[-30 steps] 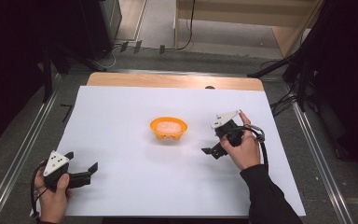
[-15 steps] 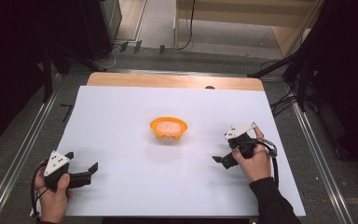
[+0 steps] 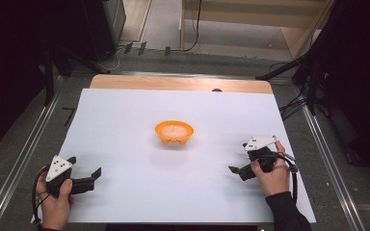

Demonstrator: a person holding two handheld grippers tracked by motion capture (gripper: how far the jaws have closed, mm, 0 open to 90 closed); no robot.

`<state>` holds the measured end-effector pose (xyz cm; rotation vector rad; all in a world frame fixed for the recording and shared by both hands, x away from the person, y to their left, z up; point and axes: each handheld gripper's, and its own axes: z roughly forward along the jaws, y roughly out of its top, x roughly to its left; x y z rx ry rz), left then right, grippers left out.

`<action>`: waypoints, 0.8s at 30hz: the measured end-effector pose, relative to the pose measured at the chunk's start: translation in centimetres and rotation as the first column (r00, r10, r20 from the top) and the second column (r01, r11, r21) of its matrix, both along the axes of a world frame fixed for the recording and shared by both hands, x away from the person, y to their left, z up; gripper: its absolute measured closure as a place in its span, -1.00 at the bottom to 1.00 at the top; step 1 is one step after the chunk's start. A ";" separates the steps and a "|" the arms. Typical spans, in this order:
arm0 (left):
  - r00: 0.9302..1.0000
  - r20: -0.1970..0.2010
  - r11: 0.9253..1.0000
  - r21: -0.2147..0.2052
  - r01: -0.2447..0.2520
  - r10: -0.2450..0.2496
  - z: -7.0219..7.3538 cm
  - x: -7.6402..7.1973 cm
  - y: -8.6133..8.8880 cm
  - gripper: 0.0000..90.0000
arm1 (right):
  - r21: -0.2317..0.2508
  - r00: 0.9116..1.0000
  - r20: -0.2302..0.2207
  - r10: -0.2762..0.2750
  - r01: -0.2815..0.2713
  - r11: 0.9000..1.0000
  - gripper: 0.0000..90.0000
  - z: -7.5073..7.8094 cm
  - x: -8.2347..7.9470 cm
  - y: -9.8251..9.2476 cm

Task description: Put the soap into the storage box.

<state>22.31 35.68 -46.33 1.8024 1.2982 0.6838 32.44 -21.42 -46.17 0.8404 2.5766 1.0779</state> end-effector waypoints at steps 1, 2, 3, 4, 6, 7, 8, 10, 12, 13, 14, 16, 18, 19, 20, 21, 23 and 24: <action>1.000 0.000 1.000 0.000 -0.001 0.001 0.0 0.0 0.0 -1.00 | 0.006 1.000 0.002 -0.003 0.003 1.000 -1.00 0.0 -0.2 -0.2; 1.000 0.001 1.000 -0.001 -0.001 0.001 0.0 0.0 0.0 -1.00 | 0.013 1.000 0.004 -0.004 0.004 1.000 -1.00 0.0 -0.4 -0.4; 1.000 0.001 1.000 -0.003 -0.002 0.002 0.0 0.0 0.0 -1.00 | 0.021 1.000 0.005 -0.010 0.010 1.000 -1.00 0.0 -0.9 -0.8; 1.000 0.001 1.000 -0.002 -0.002 0.002 0.0 0.0 0.0 -1.00 | 0.019 1.000 0.004 -0.015 0.015 1.000 -1.00 0.0 -1.1 -1.0; 1.000 0.002 1.000 -0.002 0.000 0.000 0.0 0.0 0.0 -1.00 | 0.021 1.000 0.010 -0.022 0.022 1.000 -1.00 -0.1 -1.5 -1.4; 1.000 0.002 1.000 -0.002 0.000 0.000 0.0 0.0 0.0 -1.00 | 0.021 1.000 0.010 -0.022 0.022 1.000 -1.00 -0.1 -1.5 -1.4; 1.000 0.002 1.000 -0.002 0.000 0.000 0.0 0.0 0.0 -1.00 | 0.022 1.000 0.007 -0.029 0.029 0.999 -1.00 -0.2 -1.6 -1.7; 1.000 0.004 1.000 -0.005 -0.001 0.001 0.0 0.0 0.0 -1.00 | 0.031 0.999 0.010 -0.045 0.045 0.998 -1.00 -0.3 -2.1 -2.6; 1.000 0.004 1.000 -0.006 -0.002 0.002 0.0 0.0 0.0 -1.00 | 0.034 0.998 0.014 -0.055 0.054 0.998 -1.00 -0.4 -2.3 -2.9; 1.000 0.004 1.000 -0.007 -0.001 0.001 0.0 0.0 0.0 -1.00 | 0.037 0.998 0.015 -0.064 0.064 0.997 -1.00 -0.4 -2.5 -3.2; 1.000 0.004 1.000 -0.006 -0.001 0.001 0.0 0.0 0.0 -1.00 | 0.043 0.997 0.016 -0.069 0.069 0.997 -1.00 -0.5 -2.7 -3.5; 1.000 0.004 1.000 -0.007 -0.001 0.001 0.0 0.0 0.0 -1.00 | 0.047 0.997 0.015 -0.081 0.080 0.996 -1.00 -0.6 -3.0 -4.1; 1.000 0.003 1.000 -0.007 -0.001 0.001 0.0 0.0 0.0 -1.00 | 0.054 0.995 0.008 -0.099 0.099 0.994 -1.00 -0.8 -3.4 -5.0; 1.000 0.004 1.000 -0.007 -0.001 0.001 0.0 0.0 0.0 -1.00 | 0.055 0.995 0.009 -0.104 0.103 0.993 -1.00 -0.9 -3.6 -5.3; 1.000 0.004 1.000 -0.007 -0.001 0.001 0.0 0.0 0.0 -1.00 | 0.055 0.995 0.009 -0.104 0.103 0.993 -1.00 -0.9 -3.6 -5.3; 1.000 0.004 1.000 -0.007 -0.001 0.001 0.0 0.0 0.1 -1.00 | 0.058 0.993 0.004 -0.114 0.114 0.992 -1.00 -1.0 -3.8 -5.5; 1.000 0.005 1.000 -0.009 -0.001 0.002 0.0 0.0 0.0 -1.00 | 0.059 0.992 0.002 -0.128 0.128 0.990 -1.00 -1.2 -4.0 -6.0; 1.000 0.005 1.000 -0.009 -0.001 0.001 0.0 -0.1 0.1 -1.00 | 0.060 0.992 -0.001 -0.130 0.130 0.990 -1.00 -1.3 -4.2 -6.3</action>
